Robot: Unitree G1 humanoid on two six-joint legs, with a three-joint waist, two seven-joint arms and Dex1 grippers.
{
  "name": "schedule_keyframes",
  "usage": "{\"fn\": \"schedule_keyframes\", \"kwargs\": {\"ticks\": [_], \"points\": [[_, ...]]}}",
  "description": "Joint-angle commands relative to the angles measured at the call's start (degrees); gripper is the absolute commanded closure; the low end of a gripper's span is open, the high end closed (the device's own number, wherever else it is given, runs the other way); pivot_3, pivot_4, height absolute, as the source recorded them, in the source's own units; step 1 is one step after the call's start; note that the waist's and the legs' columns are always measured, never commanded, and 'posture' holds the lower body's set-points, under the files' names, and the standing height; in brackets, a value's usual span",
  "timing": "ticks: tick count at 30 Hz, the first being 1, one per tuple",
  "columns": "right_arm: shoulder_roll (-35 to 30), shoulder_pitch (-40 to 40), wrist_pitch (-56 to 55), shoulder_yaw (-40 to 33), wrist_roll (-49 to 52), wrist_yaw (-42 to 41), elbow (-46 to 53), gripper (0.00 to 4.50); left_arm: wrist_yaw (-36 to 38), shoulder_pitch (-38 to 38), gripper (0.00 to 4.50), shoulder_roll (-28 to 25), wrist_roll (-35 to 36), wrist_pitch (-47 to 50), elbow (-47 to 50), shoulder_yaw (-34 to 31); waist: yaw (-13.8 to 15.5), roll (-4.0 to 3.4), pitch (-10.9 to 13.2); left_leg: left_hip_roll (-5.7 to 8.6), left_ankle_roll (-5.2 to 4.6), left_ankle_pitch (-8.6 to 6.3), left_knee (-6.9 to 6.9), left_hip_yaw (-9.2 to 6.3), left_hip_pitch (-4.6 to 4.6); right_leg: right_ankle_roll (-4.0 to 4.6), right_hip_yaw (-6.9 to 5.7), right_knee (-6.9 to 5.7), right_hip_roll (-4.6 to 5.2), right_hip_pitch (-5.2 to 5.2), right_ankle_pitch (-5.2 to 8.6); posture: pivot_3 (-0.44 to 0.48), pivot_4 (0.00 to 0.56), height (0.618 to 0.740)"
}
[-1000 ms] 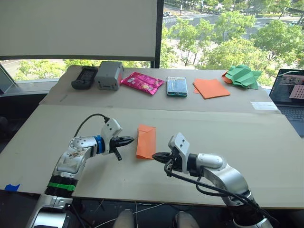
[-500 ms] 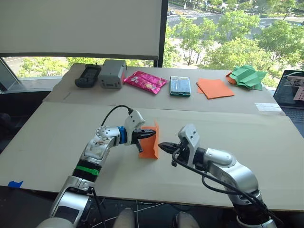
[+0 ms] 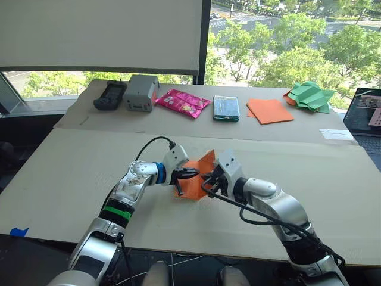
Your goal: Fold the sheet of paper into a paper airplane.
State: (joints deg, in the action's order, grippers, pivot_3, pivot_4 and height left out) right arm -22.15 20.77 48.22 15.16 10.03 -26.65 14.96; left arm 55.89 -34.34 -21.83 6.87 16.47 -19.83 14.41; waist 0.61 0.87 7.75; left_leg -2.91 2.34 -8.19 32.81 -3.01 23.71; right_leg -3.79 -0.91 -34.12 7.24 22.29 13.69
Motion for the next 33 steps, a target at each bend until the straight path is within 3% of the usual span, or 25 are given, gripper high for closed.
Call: {"fn": "schedule_keyframes", "kwargs": {"ticks": [1, 9, 14, 21, 33], "points": [[-1.91, -1.07, -2.90, -0.24, -2.84, 1.02, -1.73, 4.46, 0.71, 2.51, 4.50, -2.84, -1.21, -1.47, 2.50, -0.36, -0.04, -0.01, 0.00, 0.00, 0.00, 0.00, 0.00, 0.00, -0.01, 0.00, 0.00, -0.01, 0.00, 0.01, 0.00, 0.000, 0.150, 0.702], [-0.59, -4.28, -5.29, 2.87, -6.39, 1.86, -6.27, 4.46, -1.04, 5.78, 4.50, -2.66, -3.41, -2.40, 1.57, 1.44, 0.02, 0.04, -0.28, -0.02, 0.31, -0.19, 0.02, 0.00, -0.24, 0.02, -0.01, 0.01, 0.01, -0.12, 0.01, 0.000, 0.150, 0.702], [2.87, -3.69, -6.65, -2.13, -5.23, 3.56, -6.99, 4.46, -1.17, 5.86, 4.50, -2.39, -3.55, -2.51, 1.71, 1.33, -0.12, -0.03, -0.47, -0.02, 0.31, -0.19, 0.02, 0.00, -0.33, 0.02, 0.00, -0.03, 0.01, -0.13, 0.01, 0.000, 0.150, 0.702], [9.07, 0.26, -7.02, -11.95, -1.26, 7.44, -11.55, 2.29, -1.15, 5.80, 4.50, -2.74, -4.01, -2.90, 1.74, 1.65, -0.14, -0.10, -0.43, -0.01, 0.28, -0.17, 0.02, 0.01, -0.30, 0.01, 0.04, -0.11, 0.01, -0.10, -0.01, 0.000, 0.150, 0.702], [13.33, 3.34, -8.59, -13.84, -0.24, 8.10, -16.24, 2.29, -1.21, 5.91, 4.50, -2.87, -4.07, -2.79, 2.09, 1.60, -0.31, -0.18, -0.43, -0.01, 0.05, -0.03, 0.01, 0.00, -0.32, 0.01, 0.05, -0.24, 0.00, -0.09, -0.01, 0.000, 0.150, 0.702]]}}
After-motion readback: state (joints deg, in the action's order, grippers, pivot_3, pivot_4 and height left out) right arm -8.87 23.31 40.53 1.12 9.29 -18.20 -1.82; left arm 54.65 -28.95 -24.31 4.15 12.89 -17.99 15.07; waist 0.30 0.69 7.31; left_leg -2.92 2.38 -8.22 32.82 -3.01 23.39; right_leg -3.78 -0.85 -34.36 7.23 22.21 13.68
